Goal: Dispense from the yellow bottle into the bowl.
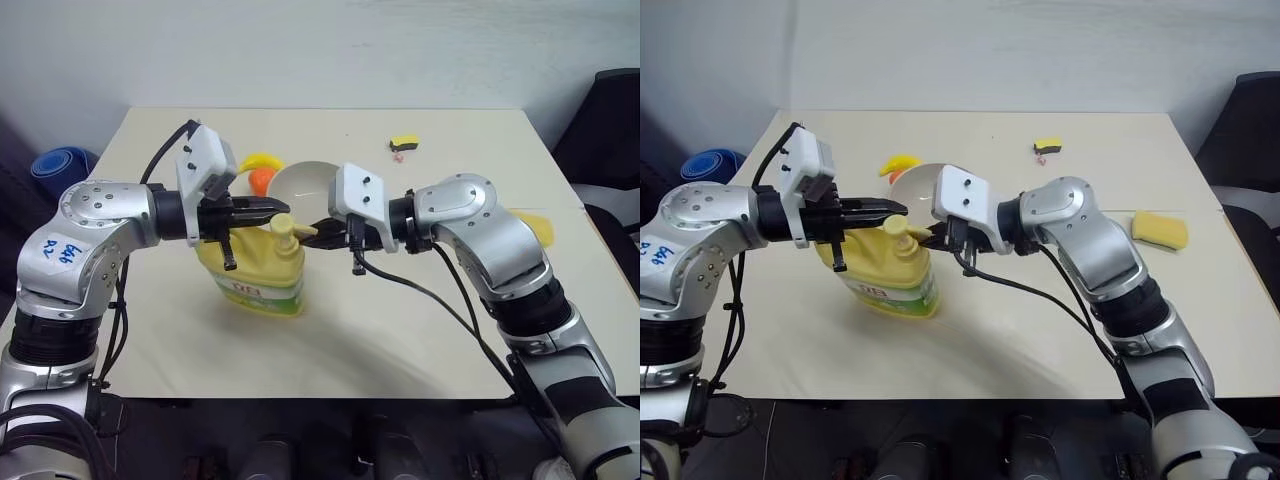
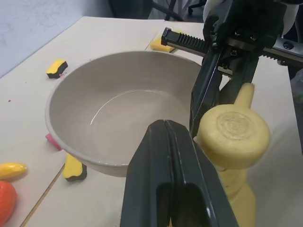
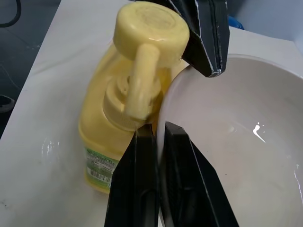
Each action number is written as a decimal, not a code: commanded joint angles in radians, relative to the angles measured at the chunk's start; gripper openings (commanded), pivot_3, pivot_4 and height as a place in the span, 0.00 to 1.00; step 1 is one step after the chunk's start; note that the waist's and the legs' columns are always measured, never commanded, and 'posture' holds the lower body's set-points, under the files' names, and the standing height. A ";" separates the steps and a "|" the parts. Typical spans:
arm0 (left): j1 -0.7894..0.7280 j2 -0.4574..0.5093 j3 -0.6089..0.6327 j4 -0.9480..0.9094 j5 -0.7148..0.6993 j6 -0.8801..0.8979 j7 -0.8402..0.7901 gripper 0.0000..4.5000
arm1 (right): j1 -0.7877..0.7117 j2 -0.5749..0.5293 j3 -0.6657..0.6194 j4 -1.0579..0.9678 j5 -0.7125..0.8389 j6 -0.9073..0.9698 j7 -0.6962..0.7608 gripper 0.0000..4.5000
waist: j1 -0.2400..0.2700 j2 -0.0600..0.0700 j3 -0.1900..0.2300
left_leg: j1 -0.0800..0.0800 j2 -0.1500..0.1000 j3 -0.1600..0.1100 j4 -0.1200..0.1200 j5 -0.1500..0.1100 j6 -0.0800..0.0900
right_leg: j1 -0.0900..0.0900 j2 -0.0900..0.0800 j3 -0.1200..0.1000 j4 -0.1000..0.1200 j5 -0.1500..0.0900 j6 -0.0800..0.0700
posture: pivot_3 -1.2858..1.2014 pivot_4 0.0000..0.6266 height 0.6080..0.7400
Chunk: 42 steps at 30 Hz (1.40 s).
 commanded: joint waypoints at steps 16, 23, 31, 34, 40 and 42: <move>0.172 -0.042 0.349 0.253 -0.065 -0.370 -0.142 0.01 | 0.312 -0.265 -0.215 -0.091 0.039 -0.164 0.037 0.00 | 0.001 -0.005 0.003 | -0.006 0.000 -0.001 -0.001 -0.001 0.001 | -0.003 0.000 -0.004 -0.006 0.000 0.000 | 0.52 0.24 1.00; 0.391 0.011 0.462 0.430 0.016 -0.583 -0.175 0.01 | 0.604 -0.281 -0.286 0.058 0.002 -0.463 0.020 0.00 | 0.002 -0.005 0.004 | -0.005 0.002 0.000 -0.002 -0.001 0.001 | -0.001 0.000 -0.007 -0.009 0.001 0.000 | 0.52 0.24 1.00; 0.689 -0.067 0.428 0.441 0.131 -0.767 -0.127 0.27 | 0.745 -0.223 -0.330 0.274 0.030 -0.779 0.036 0.21 | 0.002 -0.003 0.005 | -0.004 0.002 0.000 -0.002 -0.001 0.002 | -0.001 -0.001 -0.006 -0.009 0.003 -0.001 | 0.52 0.24 1.00; 0.750 -0.117 0.408 0.432 0.180 -0.834 -0.061 0.49 | 0.787 -0.215 -0.361 0.301 0.052 -0.856 0.044 0.45 | 0.005 -0.004 0.006 | -0.005 0.003 0.000 -0.002 -0.002 0.002 | -0.001 -0.001 -0.006 -0.011 0.003 -0.002 | 0.52 0.24 1.00; 0.815 -0.136 0.351 0.408 0.284 -0.872 0.036 0.90 | 0.900 -0.202 -0.467 0.196 0.186 -0.880 0.042 0.90 | 0.028 -0.003 0.006 | -0.004 0.003 0.000 -0.002 -0.003 0.003 | -0.001 -0.002 -0.006 -0.012 0.004 -0.004 | 0.52 0.24 1.00; 0.834 -0.137 0.342 0.400 0.285 -0.894 0.033 0.98 | 0.953 -0.197 -0.507 0.149 0.228 -0.859 0.027 0.99 | 0.028 -0.003 0.006 | -0.004 0.003 0.000 -0.002 -0.004 0.003 | -0.001 -0.002 -0.005 -0.012 0.004 -0.004 | 0.52 0.24 1.00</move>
